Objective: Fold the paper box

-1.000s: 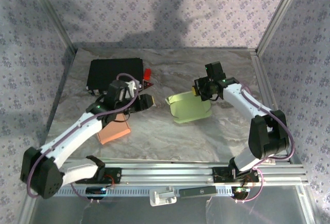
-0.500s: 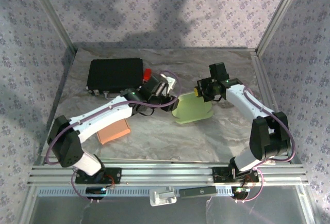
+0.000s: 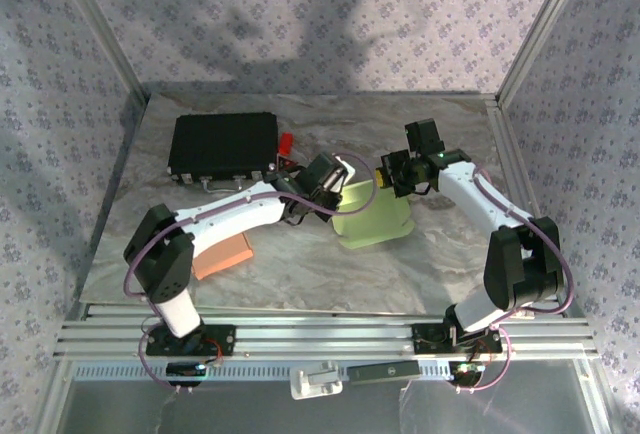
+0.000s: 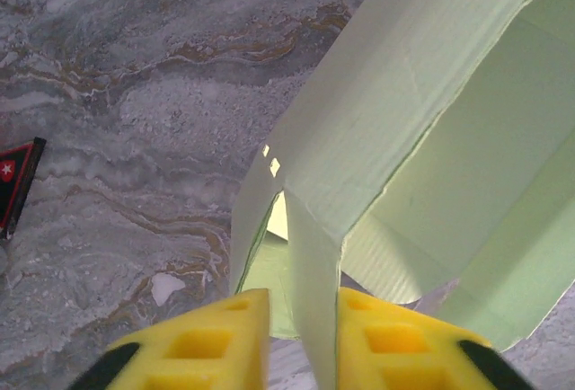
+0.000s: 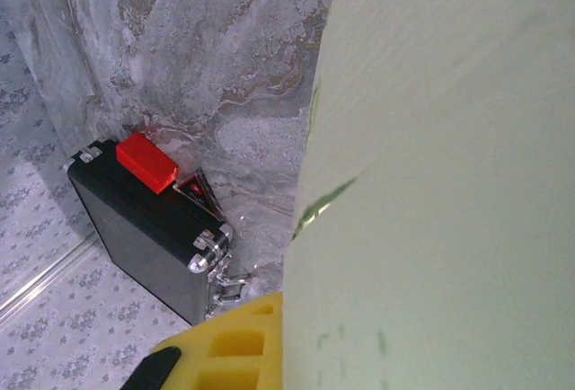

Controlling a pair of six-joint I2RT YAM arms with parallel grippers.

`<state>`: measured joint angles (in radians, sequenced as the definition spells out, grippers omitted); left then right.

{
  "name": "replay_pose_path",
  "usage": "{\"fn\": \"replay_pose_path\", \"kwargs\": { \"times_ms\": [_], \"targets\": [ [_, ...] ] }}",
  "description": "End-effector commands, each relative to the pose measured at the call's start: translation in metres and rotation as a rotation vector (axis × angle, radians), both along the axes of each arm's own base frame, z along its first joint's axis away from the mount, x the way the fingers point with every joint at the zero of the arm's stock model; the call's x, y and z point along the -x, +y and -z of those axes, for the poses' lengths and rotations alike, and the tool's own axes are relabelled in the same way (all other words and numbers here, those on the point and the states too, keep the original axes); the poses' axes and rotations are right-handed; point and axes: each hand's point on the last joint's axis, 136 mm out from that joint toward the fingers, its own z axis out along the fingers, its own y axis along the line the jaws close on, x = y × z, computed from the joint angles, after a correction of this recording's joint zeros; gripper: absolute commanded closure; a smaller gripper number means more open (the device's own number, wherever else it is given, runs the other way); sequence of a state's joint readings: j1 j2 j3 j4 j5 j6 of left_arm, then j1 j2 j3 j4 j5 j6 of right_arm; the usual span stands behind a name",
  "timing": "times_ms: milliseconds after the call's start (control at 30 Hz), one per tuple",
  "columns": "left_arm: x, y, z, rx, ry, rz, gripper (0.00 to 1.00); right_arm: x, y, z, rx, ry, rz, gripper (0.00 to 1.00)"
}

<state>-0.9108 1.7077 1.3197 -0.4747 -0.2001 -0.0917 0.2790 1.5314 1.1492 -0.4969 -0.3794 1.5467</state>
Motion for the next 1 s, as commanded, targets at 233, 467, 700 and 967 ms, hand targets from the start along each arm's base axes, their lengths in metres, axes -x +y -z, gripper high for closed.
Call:
{"fn": "replay_pose_path", "kwargs": {
  "times_ms": [233,467,700,967],
  "targets": [
    [0.010,-0.006,-0.008,0.041,0.043,0.032,1.00,0.001,-0.004,-0.029,0.041,-0.123,-0.065,0.70],
    [0.028,-0.003,-0.018,0.100,0.147,0.094,1.00,0.020,0.004,-0.064,0.006,-0.368,-0.089,0.44],
    [0.031,-0.003,-0.026,0.083,0.194,0.106,1.00,0.038,0.018,-0.046,0.030,-0.343,-0.119,0.46],
    [0.039,0.003,-0.024,0.051,0.243,0.091,1.00,0.038,0.024,-0.036,0.070,-0.345,-0.127,0.61]
  ]
}}
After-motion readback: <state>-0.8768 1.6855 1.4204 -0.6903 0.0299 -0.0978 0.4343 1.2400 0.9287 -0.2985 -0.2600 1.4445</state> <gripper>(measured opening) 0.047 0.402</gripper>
